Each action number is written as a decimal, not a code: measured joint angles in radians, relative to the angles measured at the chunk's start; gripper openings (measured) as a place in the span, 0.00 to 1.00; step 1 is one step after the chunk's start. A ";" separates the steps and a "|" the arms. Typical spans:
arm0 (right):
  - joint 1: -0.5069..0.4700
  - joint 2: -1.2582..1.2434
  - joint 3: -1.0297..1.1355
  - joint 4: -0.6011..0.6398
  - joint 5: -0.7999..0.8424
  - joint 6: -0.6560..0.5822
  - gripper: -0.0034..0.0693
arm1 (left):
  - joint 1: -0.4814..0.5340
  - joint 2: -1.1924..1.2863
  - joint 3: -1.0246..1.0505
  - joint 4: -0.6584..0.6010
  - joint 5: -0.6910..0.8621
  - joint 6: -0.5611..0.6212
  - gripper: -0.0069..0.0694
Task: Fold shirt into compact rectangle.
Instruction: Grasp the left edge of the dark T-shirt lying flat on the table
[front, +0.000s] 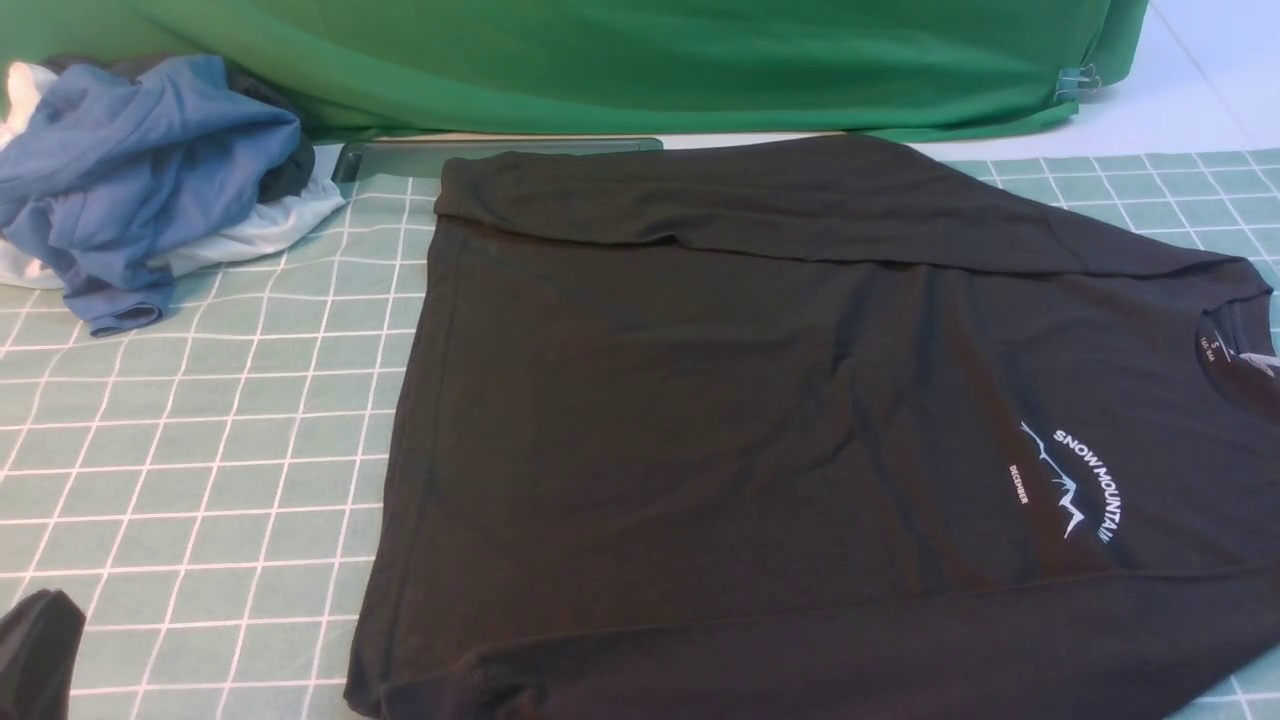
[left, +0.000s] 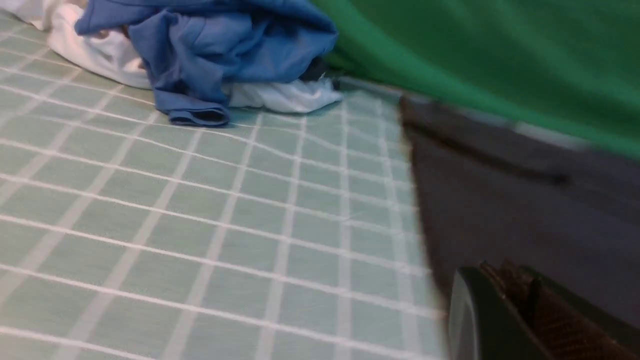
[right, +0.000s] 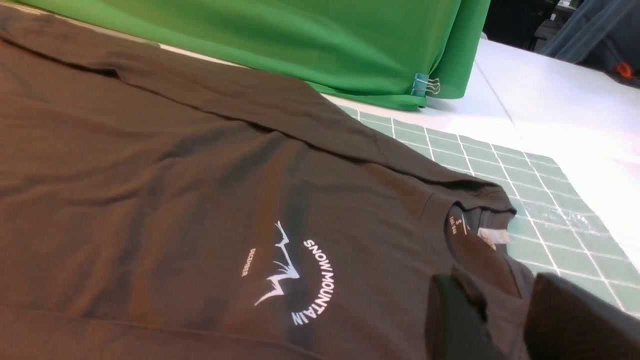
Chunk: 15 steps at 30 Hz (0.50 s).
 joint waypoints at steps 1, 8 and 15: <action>0.000 0.000 0.000 0.000 0.000 0.001 0.38 | 0.000 0.000 0.000 -0.109 -0.025 -0.062 0.11; 0.000 0.000 0.000 0.148 -0.080 0.151 0.38 | 0.000 0.000 0.000 -0.712 -0.143 -0.329 0.11; 0.000 0.000 0.000 0.497 -0.249 0.680 0.38 | 0.000 0.000 0.000 -0.698 -0.404 -0.360 0.11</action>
